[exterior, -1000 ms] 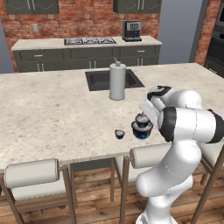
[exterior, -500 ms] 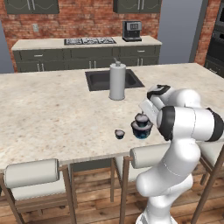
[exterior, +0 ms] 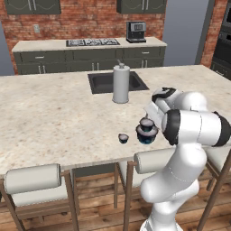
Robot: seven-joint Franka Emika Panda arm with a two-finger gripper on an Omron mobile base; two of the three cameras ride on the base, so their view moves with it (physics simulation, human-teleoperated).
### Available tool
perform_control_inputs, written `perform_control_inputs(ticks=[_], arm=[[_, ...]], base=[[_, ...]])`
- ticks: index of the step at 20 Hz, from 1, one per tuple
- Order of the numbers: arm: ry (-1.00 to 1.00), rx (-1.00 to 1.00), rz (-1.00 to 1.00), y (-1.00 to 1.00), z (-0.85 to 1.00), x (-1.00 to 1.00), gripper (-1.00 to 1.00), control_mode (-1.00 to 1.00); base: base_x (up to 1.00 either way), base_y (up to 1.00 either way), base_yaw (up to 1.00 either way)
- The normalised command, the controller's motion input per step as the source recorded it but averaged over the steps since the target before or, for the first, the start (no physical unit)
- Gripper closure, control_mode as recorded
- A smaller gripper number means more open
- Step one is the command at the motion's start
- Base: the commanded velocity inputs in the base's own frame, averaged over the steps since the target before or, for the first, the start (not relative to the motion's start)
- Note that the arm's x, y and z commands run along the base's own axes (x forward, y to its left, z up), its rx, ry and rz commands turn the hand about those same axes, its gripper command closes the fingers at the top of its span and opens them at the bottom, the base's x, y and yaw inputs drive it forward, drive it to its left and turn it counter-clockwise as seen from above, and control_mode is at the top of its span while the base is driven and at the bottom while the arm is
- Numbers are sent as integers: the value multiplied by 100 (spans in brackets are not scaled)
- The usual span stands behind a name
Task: Stack the yogurt containers by placing the smaller containers on top of the larger containers.
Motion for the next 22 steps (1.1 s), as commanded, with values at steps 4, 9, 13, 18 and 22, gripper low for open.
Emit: perform_control_inputs(ticks=[4,9,13,18,22], arm=[[0,0,-8,-18,1,-28,-100,-100],[-3,0,-7,-11,18,-65,-100,-100],[-1,-8,-1,18,36,-58,-100,-100],[12,-23,0,77,36,-8,-100,-100],[4,-15,-2,67,21,-19,-100,-100]], base=[[0,0,0],[0,0,0],[0,0,0],[0,0,0],[0,0,0]])
